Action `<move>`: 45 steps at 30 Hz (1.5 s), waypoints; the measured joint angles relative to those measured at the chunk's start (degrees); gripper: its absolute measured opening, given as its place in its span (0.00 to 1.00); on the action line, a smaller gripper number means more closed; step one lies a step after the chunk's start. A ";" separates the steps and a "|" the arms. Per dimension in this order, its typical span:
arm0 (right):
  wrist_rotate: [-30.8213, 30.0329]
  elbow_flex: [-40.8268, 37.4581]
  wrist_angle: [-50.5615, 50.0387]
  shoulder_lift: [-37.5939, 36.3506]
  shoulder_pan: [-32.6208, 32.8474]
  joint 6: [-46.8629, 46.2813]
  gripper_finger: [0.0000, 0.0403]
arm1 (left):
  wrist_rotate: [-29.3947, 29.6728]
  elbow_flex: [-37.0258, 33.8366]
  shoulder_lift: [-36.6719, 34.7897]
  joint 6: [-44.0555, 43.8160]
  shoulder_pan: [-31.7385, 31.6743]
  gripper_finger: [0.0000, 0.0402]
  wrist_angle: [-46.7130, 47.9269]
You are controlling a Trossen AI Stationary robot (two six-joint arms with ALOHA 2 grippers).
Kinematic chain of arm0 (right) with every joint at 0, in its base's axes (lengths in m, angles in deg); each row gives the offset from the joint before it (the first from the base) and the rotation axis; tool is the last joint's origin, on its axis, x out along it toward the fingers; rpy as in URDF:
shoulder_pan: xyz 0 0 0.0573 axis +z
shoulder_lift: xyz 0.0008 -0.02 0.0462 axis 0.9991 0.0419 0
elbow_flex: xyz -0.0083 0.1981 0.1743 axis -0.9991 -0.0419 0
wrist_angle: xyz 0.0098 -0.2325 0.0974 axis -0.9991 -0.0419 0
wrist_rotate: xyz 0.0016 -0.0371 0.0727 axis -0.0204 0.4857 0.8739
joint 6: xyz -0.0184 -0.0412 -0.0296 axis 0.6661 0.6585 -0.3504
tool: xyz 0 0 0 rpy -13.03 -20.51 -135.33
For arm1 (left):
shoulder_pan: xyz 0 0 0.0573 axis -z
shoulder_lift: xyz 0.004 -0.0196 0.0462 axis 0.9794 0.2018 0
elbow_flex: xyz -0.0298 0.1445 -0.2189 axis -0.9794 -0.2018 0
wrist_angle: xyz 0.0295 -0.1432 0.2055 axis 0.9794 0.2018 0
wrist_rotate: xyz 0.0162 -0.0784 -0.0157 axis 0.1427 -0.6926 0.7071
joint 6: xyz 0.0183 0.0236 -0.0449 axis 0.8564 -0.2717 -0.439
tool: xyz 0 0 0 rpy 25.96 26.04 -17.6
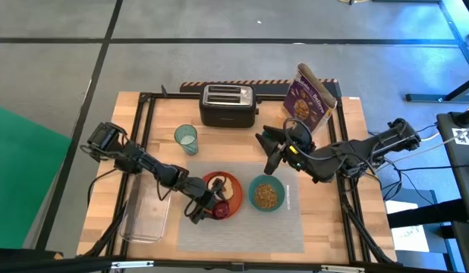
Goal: Arrange a breakfast setting
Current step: Put the apple on the orange plate, then put the blue cup to the top of the orange plate on the gray table mat
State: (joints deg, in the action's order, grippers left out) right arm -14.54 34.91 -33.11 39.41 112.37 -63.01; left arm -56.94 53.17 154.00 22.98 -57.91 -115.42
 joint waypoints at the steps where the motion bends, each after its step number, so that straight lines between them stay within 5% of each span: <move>1: 0.03 0.00 0.01 0.08 0.02 -0.34 0.45 | 0.08 0.00 -0.02 -0.02 -0.25 0.76 -0.08; 10: 0.42 0.00 0.09 0.59 0.00 -0.90 0.45 | -4.73 -1.00 -0.09 -1.96 -2.89 0.76 -0.94; 17: 0.44 0.00 -0.14 0.67 0.00 -0.77 0.45 | -4.75 -6.19 -0.13 -6.17 -2.97 0.77 -10.25; 32: 0.83 -0.01 -0.52 0.67 -0.02 -0.64 0.45 | -4.66 -6.84 -1.14 -7.54 -2.97 0.99 -10.91; 45: -1.01 0.00 -9.49 -0.76 -1.84 -4.33 0.45 | 2.68 -5.60 -22.45 -9.88 -5.14 0.98 3.30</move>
State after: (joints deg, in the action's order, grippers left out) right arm -15.55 34.91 -42.60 38.65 110.53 -67.34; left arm -54.25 47.58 131.55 13.10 -63.05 -112.12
